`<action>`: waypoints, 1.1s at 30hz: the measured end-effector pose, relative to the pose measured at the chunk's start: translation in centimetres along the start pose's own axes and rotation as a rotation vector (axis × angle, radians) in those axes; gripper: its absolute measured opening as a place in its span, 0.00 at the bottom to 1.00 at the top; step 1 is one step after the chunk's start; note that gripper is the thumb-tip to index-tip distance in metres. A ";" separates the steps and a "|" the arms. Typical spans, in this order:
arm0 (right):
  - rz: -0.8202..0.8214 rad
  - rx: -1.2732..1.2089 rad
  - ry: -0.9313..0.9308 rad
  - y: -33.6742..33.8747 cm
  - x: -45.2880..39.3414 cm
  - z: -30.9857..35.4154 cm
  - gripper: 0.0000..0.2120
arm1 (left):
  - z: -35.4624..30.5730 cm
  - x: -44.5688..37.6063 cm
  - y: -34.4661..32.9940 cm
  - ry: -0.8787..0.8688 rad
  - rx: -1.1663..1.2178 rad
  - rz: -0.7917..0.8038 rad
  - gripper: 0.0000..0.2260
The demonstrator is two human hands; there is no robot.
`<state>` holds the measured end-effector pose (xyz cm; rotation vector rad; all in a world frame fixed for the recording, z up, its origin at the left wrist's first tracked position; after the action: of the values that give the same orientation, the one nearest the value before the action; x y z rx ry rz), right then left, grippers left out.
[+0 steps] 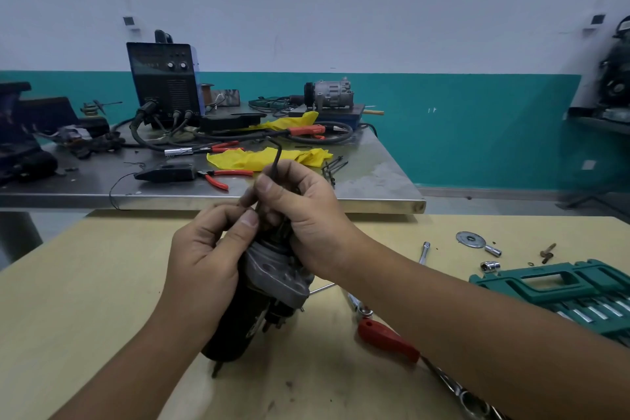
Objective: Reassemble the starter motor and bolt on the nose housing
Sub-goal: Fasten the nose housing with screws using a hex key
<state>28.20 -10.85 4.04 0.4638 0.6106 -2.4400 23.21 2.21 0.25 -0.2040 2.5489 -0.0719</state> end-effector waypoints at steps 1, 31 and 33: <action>0.020 -0.018 -0.006 0.0 0.0 0.1 0.05 | 0.1 -0.1 0.0 0.009 0.012 0.001 0.08; 0.013 -0.071 -0.017 -0.5 0.4 0.7 0.05 | -0.7 0.0 -0.3 0.050 0.023 0.012 0.07; 0.017 -0.097 -0.030 -0.4 0.4 0.7 0.07 | -0.8 0.0 -0.2 0.084 0.090 0.024 0.09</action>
<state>27.51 -11.06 4.61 0.3909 0.7056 -2.3850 22.84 2.06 0.91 -0.1382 2.6241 -0.1899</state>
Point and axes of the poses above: each hand's wrist, its own x-axis away from the middle knuckle, its own y-axis out of the back of the hand, z = x × y, the point moved 1 cm from there along -x, towards the middle knuckle, and after that the axes turned 2 degrees about z, right-handed, at the moved point
